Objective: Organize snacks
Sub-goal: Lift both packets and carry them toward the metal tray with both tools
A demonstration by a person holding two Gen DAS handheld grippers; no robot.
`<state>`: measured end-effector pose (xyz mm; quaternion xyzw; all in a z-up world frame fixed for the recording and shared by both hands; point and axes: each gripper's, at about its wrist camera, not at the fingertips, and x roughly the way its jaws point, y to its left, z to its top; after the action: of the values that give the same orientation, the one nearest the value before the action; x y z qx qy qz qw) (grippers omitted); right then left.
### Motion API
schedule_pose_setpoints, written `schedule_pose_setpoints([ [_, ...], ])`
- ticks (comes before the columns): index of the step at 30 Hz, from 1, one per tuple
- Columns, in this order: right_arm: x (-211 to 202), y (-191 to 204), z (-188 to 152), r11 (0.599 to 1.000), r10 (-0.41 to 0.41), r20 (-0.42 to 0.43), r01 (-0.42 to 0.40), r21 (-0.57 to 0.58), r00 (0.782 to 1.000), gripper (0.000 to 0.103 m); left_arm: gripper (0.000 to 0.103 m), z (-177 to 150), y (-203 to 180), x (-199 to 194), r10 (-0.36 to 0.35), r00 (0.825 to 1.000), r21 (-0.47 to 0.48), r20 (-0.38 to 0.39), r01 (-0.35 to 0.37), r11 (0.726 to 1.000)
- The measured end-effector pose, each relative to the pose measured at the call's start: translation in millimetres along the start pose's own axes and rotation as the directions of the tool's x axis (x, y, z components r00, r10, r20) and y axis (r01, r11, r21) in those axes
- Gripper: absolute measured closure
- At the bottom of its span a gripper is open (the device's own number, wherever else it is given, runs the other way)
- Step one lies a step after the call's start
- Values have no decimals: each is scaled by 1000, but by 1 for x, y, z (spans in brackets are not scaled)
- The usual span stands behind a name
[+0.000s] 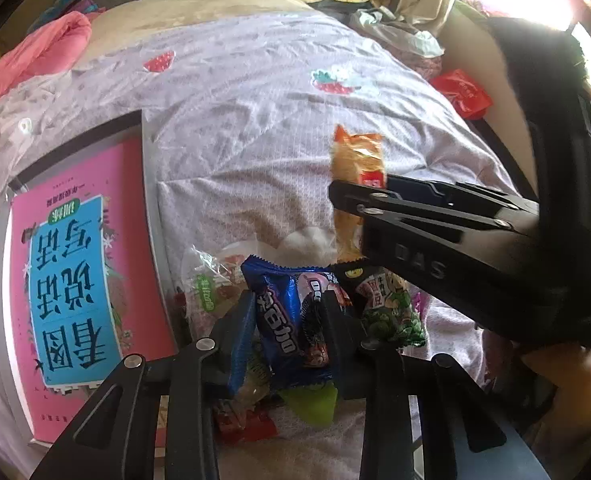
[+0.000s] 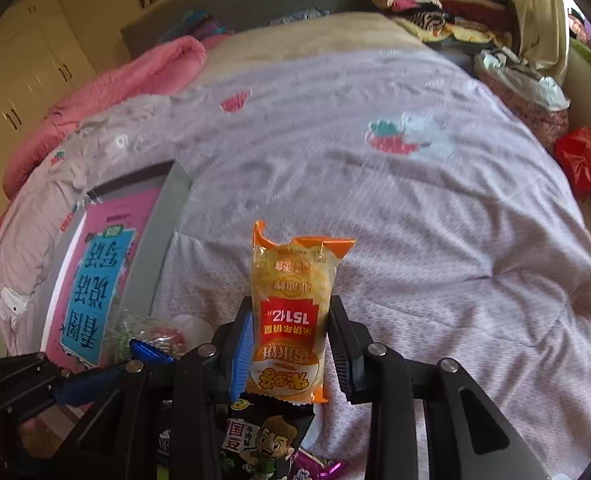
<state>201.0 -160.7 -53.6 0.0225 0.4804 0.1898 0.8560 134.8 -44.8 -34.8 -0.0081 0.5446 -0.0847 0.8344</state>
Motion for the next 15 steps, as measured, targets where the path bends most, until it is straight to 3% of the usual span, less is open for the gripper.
schedule_pose_setpoints([
  [6,-27,2,1,1000,-20,75,21,-14,997,68,78,0,0,-10,-7,1000,1,19,7,1000],
  [15,-45,-9,-4,1000,-12,110,12,9,994,68,78,-5,-3,-12,-24,1000,23,12,24,999],
])
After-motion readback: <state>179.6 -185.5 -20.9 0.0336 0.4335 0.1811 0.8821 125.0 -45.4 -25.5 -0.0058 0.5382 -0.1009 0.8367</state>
